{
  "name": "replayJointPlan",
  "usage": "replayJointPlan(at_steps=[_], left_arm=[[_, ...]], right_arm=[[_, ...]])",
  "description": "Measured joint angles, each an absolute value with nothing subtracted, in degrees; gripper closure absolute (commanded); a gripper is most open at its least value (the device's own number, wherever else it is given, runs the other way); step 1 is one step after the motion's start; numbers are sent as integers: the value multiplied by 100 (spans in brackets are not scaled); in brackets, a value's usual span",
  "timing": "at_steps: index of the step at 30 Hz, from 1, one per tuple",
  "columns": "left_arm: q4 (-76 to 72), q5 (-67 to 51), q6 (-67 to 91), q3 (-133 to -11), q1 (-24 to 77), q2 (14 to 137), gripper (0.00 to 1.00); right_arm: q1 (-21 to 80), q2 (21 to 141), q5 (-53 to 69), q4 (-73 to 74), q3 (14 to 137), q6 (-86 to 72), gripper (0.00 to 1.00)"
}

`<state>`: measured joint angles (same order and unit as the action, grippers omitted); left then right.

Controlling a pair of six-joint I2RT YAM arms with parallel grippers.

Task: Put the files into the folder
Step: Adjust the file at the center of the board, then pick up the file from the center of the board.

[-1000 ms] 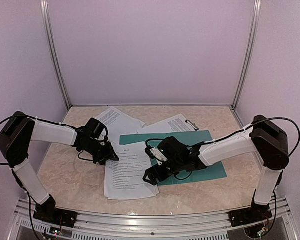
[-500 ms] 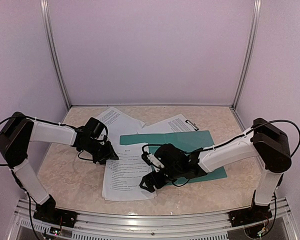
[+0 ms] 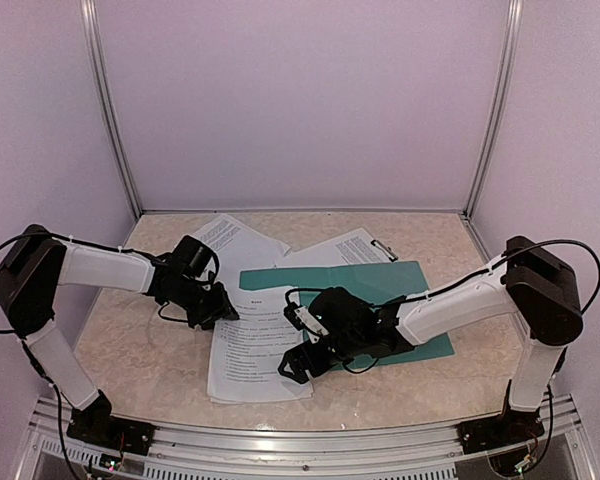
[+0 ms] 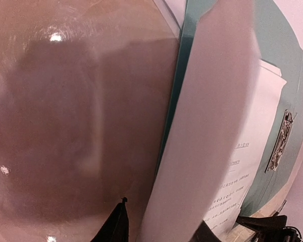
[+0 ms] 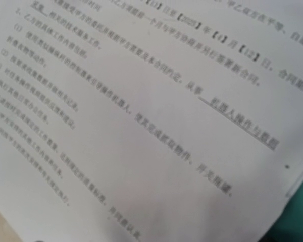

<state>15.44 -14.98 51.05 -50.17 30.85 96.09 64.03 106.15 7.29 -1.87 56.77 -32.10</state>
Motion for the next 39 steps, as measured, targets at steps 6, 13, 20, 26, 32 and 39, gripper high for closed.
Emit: replayJointPlan(at_steps=[6,13,20,26,32,39], left_arm=[[1551,-1437,5135,-5017,3085,9609,75],[1634,-1409,5074,-5017,3035,9583,89],[1693,-1428,4917,-5017,2967,9400,100],[1855,-1575,4563,-5074,2967,9327,100],[2294,-1651,4139,-5419,2967,9019,100],[2707,-1686,3778,-5699,2967,8637,100]], right_arm=[[6403,10615,637,-139,5686,-3188,10],[6394,10575,410,183,5760,-3041,10],[6309,10455,287,486,5806,-2939,5],[6169,10106,-30,840,6005,-2805,3],[5413,9590,-475,1378,6163,-2425,3],[4154,9553,-1199,2112,6630,-1577,4]])
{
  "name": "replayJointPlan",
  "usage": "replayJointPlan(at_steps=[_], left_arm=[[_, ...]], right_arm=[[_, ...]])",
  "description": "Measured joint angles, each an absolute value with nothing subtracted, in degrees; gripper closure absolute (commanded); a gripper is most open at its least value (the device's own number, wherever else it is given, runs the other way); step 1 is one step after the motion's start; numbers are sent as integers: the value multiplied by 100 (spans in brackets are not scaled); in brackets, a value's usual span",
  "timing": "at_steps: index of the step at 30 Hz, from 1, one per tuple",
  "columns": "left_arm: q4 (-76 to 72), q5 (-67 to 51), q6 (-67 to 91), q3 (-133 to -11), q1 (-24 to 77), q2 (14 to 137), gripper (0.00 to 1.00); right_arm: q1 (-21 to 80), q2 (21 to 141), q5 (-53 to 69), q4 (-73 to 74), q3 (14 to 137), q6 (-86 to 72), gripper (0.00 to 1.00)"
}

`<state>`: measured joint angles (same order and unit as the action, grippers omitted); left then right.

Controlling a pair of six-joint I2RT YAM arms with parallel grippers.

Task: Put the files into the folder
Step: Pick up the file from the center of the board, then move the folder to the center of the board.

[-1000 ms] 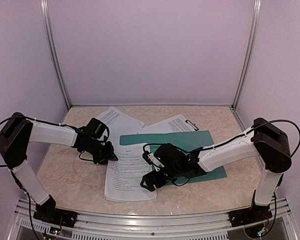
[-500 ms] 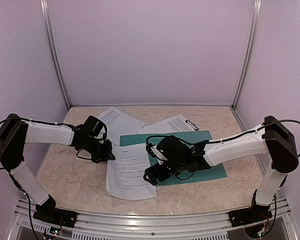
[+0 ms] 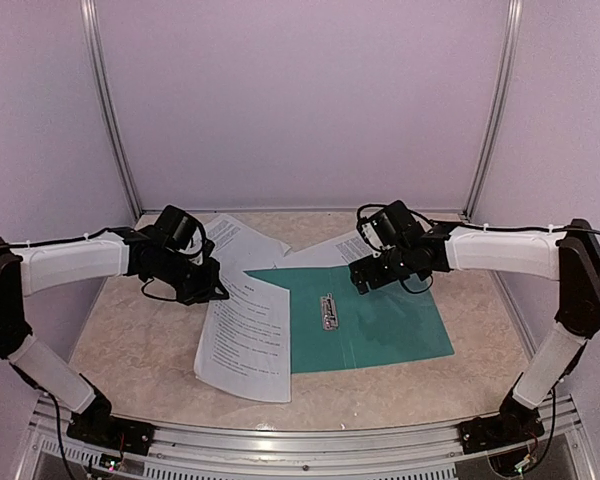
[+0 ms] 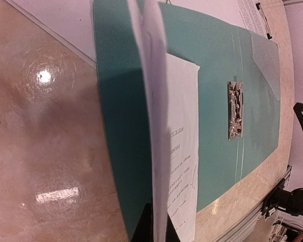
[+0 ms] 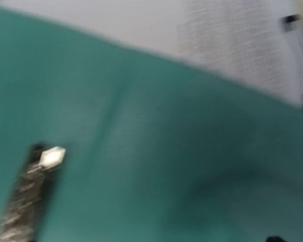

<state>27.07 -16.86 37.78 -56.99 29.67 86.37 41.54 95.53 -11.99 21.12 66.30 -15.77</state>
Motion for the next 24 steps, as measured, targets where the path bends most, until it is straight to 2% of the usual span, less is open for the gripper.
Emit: replayJointPlan(at_steps=[5,8,16,24], left_arm=[[2827,-1868,3610,-5771,2974,8619,100],[2899,-1962,3544,-5771,2995,8619,100],[2967,-2106,3409,-5874,3000,8591,100],[2965,-2187,3400,-5953,3002,8591,100]], right_arm=[[3682,10088,-1623,2482,7220,-937,5],[3389,10392,-1638,2593,7323,-600,1],[2408,10877,-1212,2655,7365,75,1],[1846,11089,-425,2502,7356,-239,2]])
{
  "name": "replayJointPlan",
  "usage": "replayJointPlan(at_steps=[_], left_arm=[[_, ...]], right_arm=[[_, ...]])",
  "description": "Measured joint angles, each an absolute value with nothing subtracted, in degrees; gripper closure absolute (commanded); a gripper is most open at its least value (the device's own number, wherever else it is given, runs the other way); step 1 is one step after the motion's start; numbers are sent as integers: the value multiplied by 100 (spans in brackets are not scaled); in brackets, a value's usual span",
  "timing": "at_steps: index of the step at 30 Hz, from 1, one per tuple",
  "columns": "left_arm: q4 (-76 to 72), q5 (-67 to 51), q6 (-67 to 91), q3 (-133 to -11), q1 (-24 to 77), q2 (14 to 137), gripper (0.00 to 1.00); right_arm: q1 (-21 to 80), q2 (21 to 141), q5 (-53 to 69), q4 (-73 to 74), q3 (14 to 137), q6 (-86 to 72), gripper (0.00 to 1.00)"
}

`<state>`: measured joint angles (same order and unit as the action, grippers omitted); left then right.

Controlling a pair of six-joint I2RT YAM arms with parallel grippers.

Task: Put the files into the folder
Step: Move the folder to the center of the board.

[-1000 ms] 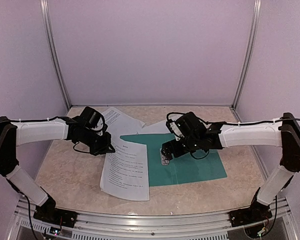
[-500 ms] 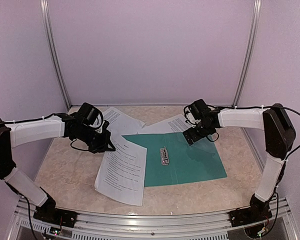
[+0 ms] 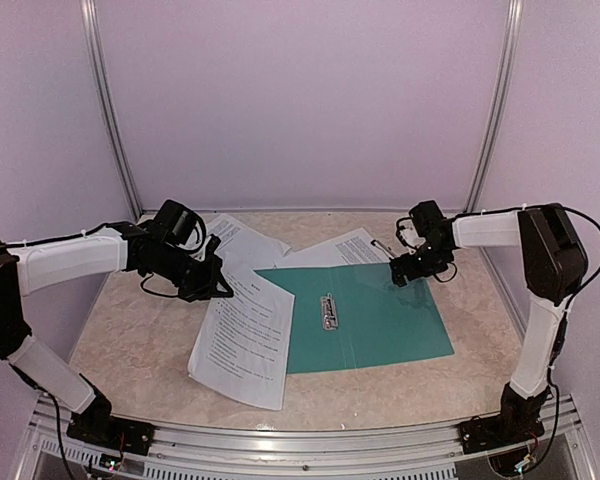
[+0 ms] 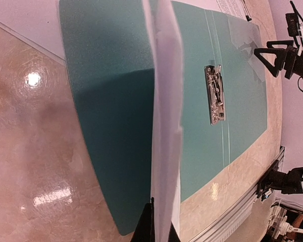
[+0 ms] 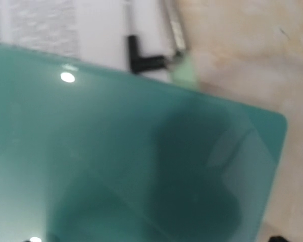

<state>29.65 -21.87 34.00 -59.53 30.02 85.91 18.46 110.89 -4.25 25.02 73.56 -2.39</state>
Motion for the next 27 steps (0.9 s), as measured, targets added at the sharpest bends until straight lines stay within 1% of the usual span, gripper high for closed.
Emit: replayJointPlan(at_steps=[8,12,16,21,27], left_arm=[[2967,-2193,3402,-5953,3009,8591,100],[2967,-2191,3402,-5953,3011,8591,100],[2974,-2180,3404,-5957,3011,8591,100],[3083,-2196,3391,-6088,2991,8591,100],[3157,-2318,3312,-6283,2921,8543,100]], right_arm=[[1424,10886,266,1662,6543,-873,4],[1343,10750,469,1247,6248,-1090,8],[1332,10462,705,753,5741,-1341,9],[1413,9701,904,628,4860,-1754,11],[1931,9150,919,596,4281,-2287,12]])
